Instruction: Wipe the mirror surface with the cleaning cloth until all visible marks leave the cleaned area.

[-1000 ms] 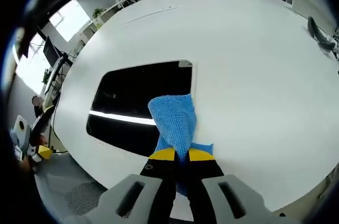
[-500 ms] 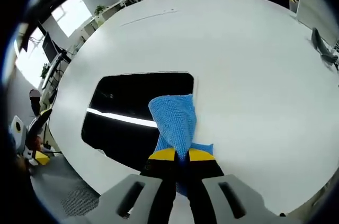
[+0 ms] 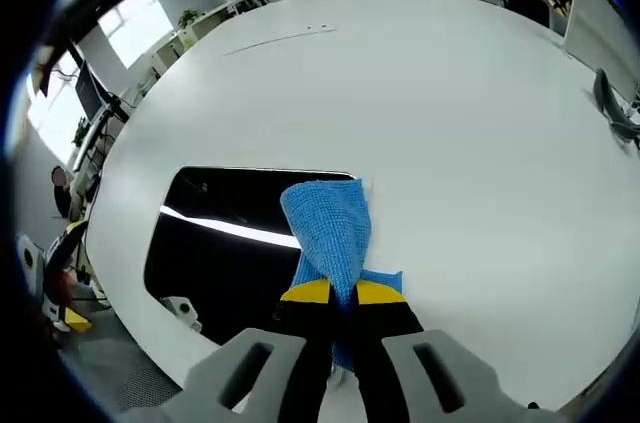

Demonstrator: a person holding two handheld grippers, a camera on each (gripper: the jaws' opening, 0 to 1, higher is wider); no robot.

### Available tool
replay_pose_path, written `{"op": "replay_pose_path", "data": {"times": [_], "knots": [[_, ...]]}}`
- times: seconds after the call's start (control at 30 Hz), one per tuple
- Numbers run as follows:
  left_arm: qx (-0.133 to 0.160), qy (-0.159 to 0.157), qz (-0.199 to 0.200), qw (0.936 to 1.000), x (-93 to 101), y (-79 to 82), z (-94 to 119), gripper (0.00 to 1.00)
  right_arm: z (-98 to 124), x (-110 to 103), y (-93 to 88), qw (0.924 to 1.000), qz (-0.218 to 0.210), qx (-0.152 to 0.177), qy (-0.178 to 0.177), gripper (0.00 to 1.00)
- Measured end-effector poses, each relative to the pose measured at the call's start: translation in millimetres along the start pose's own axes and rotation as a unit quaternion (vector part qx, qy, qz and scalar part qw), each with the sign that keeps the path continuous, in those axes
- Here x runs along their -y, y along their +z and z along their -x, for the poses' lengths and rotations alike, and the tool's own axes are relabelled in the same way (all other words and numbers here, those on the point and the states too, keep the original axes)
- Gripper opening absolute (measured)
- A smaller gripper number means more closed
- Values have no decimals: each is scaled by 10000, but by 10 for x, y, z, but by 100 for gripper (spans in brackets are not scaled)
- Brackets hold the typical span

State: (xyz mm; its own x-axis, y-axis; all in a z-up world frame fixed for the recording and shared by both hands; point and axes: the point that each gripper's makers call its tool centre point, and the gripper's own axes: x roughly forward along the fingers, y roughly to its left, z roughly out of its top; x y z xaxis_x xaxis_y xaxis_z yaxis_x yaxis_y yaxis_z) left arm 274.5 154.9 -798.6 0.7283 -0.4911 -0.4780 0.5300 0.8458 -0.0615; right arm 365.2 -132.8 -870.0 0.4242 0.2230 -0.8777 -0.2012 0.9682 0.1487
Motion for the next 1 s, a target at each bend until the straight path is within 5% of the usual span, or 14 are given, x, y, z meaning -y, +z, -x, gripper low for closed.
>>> {"op": "replay_pose_path", "data": {"times": [1.0], "knots": [[5,87,72,9999,-48,-6,-2,99,-257,110,467,9997,224,55,-86,1]]}}
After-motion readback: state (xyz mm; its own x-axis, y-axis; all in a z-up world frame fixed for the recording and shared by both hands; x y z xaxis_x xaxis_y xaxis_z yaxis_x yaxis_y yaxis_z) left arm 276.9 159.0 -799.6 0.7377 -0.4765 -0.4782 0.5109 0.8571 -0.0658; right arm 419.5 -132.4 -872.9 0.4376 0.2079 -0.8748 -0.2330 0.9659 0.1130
